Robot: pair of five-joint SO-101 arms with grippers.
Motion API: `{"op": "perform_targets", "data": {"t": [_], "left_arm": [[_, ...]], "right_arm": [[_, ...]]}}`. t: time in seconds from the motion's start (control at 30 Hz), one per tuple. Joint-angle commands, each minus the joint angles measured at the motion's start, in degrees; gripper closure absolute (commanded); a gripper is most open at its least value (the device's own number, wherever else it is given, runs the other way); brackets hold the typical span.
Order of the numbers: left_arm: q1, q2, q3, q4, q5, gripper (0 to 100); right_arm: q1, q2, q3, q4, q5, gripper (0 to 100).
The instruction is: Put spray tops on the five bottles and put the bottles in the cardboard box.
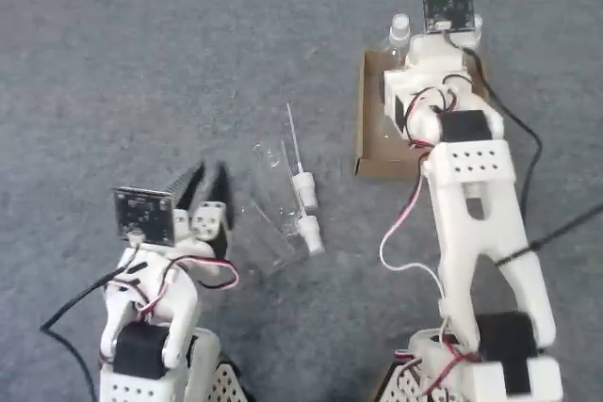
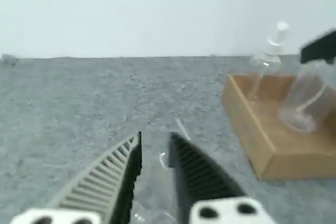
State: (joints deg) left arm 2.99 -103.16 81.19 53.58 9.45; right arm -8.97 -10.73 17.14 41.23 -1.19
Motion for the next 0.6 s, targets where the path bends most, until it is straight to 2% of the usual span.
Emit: {"op": "perform_targets", "data": {"t": [0.0,0.23,0.57], "left_arm": [[-1.85,-1.14,-0.75,-2.02,0.44,99],[-1.85,-1.14,1.19,-3.96,0.26,99],[-1.85,-1.14,1.45,-4.31,0.26,99]], "right_arm": [[0.57,2.95,-0.62,-7.25,0.79,99.3],[0.75,14.11,-3.69,-15.52,0.97,99.3],[0.75,24.31,-12.31,-16.04,1.32,99.3]]}}
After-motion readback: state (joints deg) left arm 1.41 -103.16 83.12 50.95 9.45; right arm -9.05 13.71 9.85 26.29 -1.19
